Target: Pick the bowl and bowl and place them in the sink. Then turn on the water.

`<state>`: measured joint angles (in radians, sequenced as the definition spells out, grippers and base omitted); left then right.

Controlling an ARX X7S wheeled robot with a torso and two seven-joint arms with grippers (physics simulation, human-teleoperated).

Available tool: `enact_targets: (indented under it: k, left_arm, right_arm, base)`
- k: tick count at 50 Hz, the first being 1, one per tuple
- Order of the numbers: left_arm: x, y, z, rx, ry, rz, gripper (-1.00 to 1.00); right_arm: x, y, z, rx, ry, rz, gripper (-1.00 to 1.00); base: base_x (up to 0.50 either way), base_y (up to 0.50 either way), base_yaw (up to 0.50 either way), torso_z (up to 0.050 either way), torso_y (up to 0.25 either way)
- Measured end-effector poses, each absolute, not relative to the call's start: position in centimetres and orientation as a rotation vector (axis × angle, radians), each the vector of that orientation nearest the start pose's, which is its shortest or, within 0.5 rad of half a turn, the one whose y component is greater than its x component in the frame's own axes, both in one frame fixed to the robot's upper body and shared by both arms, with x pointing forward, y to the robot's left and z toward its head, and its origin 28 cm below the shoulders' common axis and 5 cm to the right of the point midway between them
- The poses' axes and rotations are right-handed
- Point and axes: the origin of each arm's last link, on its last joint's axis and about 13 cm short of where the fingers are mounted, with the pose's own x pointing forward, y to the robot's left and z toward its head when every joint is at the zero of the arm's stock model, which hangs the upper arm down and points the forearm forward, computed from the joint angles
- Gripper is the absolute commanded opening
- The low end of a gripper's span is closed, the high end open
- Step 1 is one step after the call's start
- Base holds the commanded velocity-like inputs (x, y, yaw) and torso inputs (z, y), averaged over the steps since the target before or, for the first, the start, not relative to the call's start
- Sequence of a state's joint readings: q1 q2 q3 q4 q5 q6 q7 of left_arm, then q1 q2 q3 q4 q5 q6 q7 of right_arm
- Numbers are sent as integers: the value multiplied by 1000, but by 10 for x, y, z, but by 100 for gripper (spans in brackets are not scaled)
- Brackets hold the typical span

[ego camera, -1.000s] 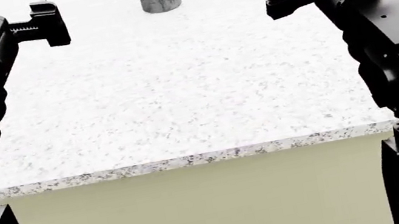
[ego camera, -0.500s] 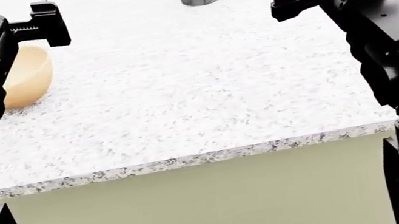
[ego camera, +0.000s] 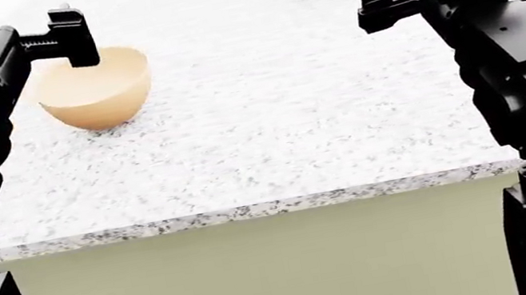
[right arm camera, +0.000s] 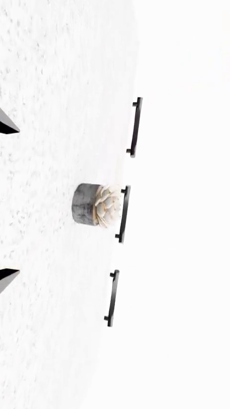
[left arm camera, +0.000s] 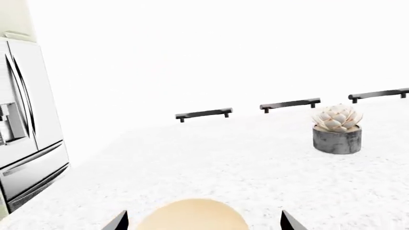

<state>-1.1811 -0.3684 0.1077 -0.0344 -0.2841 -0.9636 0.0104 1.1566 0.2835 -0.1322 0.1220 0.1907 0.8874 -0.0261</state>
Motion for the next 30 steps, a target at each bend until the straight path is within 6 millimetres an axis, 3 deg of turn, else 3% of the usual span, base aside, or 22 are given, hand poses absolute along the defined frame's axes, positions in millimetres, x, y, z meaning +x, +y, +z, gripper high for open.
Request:
enact_targets:
  k: [30]
  left_arm:
    - [341,286,308,113,-137,25,100]
  right_arm:
    - [359,-152,289,-147,-128,21,100]
  base:
    - [-1,500,0,0,0]
